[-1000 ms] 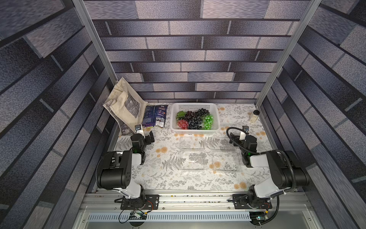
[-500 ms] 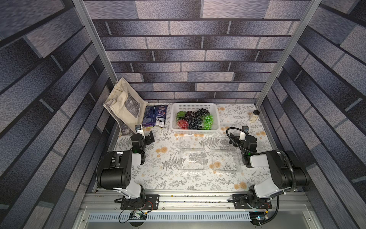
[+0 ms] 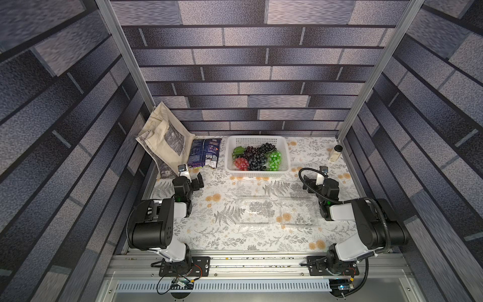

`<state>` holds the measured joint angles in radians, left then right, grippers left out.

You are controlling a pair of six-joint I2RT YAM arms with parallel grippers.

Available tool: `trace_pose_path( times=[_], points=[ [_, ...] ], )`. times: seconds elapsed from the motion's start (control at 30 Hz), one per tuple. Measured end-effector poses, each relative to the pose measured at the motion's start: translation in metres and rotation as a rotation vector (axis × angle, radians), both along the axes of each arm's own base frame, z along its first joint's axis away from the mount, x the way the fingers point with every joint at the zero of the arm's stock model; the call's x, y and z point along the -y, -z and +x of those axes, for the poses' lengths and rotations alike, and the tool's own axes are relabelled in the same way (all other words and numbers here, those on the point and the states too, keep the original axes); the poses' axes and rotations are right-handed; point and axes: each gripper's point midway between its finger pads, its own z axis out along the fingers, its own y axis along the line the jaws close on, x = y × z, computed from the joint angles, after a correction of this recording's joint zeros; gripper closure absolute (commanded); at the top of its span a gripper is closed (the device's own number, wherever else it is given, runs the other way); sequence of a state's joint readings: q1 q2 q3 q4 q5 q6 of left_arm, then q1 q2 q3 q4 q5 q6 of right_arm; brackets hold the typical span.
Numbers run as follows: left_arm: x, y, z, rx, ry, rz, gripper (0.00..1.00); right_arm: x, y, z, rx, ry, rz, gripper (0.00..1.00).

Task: Pack grapes into containers
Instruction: Pick up the grape from the basket.

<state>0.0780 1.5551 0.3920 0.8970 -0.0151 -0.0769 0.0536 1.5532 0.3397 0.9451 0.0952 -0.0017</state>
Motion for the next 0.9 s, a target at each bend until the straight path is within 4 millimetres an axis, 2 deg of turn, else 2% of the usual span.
trace_pose_path(
  times=[0.13, 0.23, 0.3, 0.47, 0.57, 0.63, 0.7, 0.8, 0.9],
  points=[
    [-0.001, 0.002, -0.001, -0.016, -0.013, 0.006, 0.03, -0.001, -0.001, -0.001, -0.005, -0.009, -0.002, 0.11],
    [0.000, -0.005, -0.007, -0.039, -0.032, 0.025, 0.04, -0.003, -0.016, -0.005, -0.003, -0.020, -0.002, 0.15],
    [0.005, -0.026, -0.010, -0.011, -0.034, 0.045, 0.04, -0.004, -0.038, -0.002, 0.027, -0.024, -0.003, 0.16],
    [0.024, -0.096, -0.010, 0.095, -0.024, 0.065, 0.04, -0.017, -0.114, 0.004, 0.132, -0.050, 0.007, 0.19],
    [0.040, -0.118, -0.011, 0.096, -0.004, 0.066, 0.04, -0.042, -0.158, 0.013, 0.147, -0.103, 0.010, 0.21],
    [0.051, -0.122, -0.011, 0.066, 0.018, 0.047, 0.05, -0.068, -0.184, 0.018, 0.146, -0.162, 0.013, 0.21],
    [0.062, -0.121, -0.012, 0.025, 0.038, 0.026, 0.06, -0.096, -0.200, 0.022, 0.133, -0.222, 0.019, 0.24],
    [0.081, -0.119, -0.013, -0.041, 0.069, -0.007, 0.05, -0.134, -0.203, 0.033, 0.067, -0.306, 0.050, 0.29],
    [0.096, -0.121, -0.012, -0.083, 0.094, -0.041, 0.06, -0.167, -0.190, 0.049, -0.017, -0.368, 0.066, 0.34]
  ],
)
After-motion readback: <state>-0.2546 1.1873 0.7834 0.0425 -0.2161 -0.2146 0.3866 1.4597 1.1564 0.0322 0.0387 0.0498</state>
